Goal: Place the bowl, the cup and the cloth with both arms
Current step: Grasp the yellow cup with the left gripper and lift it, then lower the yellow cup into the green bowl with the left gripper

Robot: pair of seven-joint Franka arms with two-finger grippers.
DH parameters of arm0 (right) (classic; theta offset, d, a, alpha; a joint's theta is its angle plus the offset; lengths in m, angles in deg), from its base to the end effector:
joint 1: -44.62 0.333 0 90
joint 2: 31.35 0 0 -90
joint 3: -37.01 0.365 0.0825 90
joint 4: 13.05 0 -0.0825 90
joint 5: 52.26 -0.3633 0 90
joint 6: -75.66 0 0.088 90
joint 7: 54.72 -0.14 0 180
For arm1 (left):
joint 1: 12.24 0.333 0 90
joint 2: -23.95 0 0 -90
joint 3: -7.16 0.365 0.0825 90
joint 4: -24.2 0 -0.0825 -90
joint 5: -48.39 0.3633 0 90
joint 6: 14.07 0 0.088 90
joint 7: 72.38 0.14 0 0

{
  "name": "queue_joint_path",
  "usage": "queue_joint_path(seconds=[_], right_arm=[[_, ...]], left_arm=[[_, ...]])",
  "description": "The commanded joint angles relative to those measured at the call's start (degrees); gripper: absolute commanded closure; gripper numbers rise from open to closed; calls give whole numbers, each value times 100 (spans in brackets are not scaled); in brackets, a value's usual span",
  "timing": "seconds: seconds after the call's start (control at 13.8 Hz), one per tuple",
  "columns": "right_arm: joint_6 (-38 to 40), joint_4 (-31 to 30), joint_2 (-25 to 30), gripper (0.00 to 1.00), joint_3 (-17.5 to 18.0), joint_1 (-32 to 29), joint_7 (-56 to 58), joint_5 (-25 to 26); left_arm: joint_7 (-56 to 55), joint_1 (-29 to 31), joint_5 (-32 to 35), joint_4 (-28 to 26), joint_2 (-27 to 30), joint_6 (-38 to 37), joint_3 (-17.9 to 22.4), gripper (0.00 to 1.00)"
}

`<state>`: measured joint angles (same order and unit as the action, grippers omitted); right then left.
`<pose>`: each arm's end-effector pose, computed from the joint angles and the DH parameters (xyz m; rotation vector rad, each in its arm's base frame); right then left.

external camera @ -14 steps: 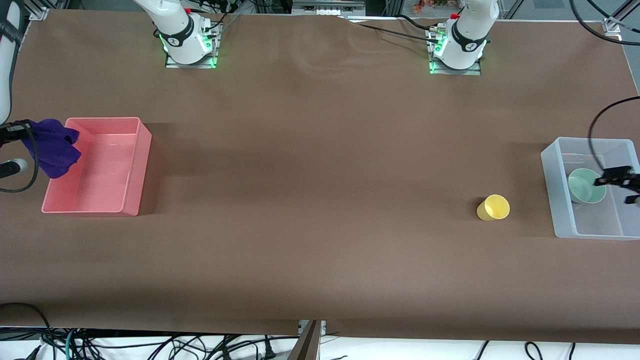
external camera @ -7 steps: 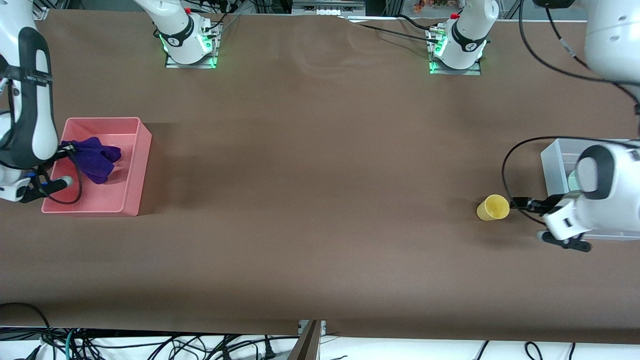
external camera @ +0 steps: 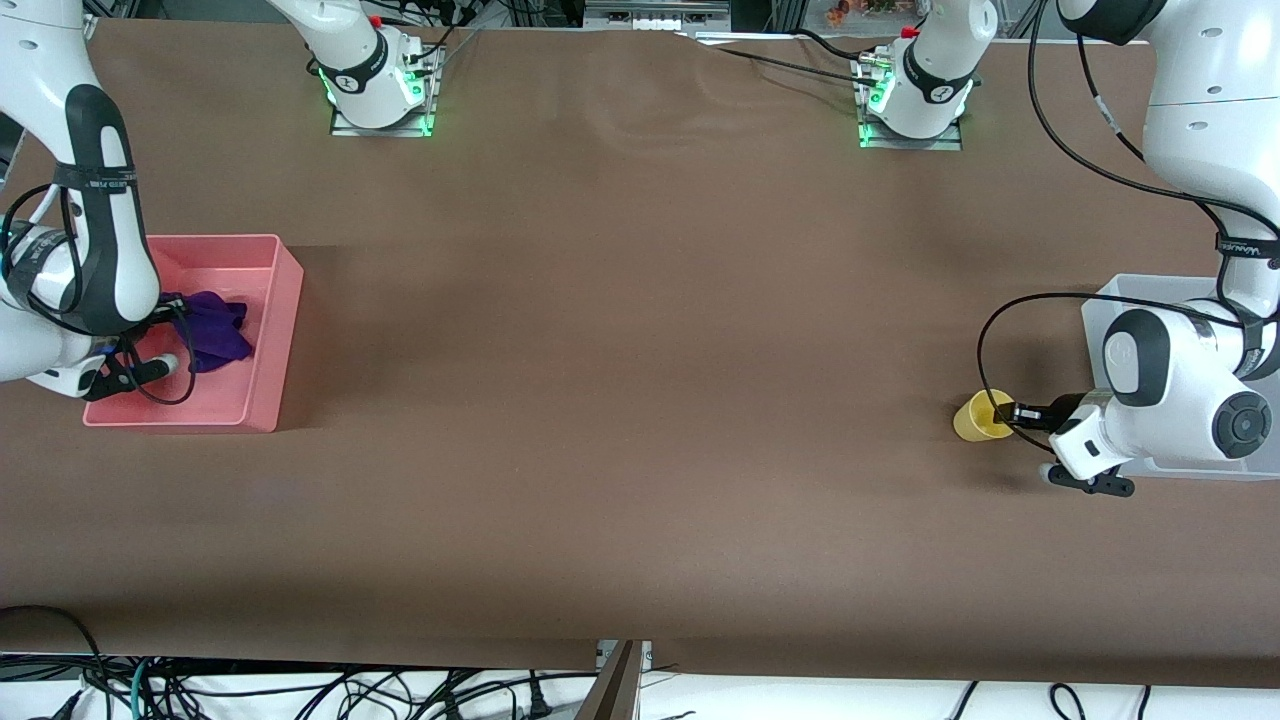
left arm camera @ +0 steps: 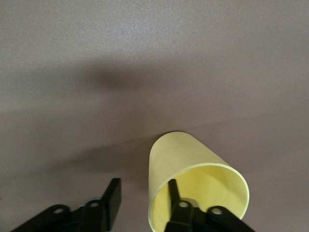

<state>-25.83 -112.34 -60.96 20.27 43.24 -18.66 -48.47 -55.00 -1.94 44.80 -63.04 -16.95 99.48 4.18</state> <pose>0.5741 -0.1792 0.2936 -2.9770 -0.5177 0.7760 0.6826 0.0874 0.2386 2.9738 -0.2008 -0.3432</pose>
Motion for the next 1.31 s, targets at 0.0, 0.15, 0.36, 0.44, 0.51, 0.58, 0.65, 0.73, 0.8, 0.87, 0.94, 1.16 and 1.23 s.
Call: queue_joint_path(seconds=[0.0,0.15,0.36,0.44,0.51,0.58,0.65,0.73,0.8,0.87,0.94,1.16,1.23], right_arm=[[128,241,349,0,-40,-12,-2,-368],[1038,1082,447,0,12,6,-2,-396],[2228,2174,762,0,670,24,-342,-335],[2291,2324,903,0,785,24,-771,-352],[2300,2396,1104,0,1004,32,-1011,-335],[2292,2396,1263,0,1241,32,-1083,-256],[2240,2405,1378,0,1391,32,-1075,-229],[2178,2431,1501,0,1419,32,-1066,-238],[2064,2423,1659,0,1436,41,-1075,-238],[1898,2405,1782,0,1437,41,-1075,-229],[1835,2388,1835,0,1428,41,-1066,-229],[1746,2282,1889,0,1454,41,-1196,-212],[1782,2230,1958,0,1471,41,-1598,-299]], left_arm=[[-25,-2,-160,-82,82,1,26,100],[-7,-2,-160,-74,100,-25,26,100],[11,24,-116,41,379,-481,34,100],[19,24,-55,58,590,-648,43,100],[115,51,7,137,749,-902,78,100],[325,86,112,338,837,-1209,104,100],[562,147,356,601,864,-1577,166,100],[869,235,690,890,873,-1833,253,100],[1289,331,997,1102,873,-1932,280,100],[1711,524,1244,1122,873,-1924,280,100],[1968,708,1412,1139,865,-1924,280,100],[2304,1323,1695,1008,672,-1610,272,100],[2452,1508,1695,807,619,-1286,272,100]])
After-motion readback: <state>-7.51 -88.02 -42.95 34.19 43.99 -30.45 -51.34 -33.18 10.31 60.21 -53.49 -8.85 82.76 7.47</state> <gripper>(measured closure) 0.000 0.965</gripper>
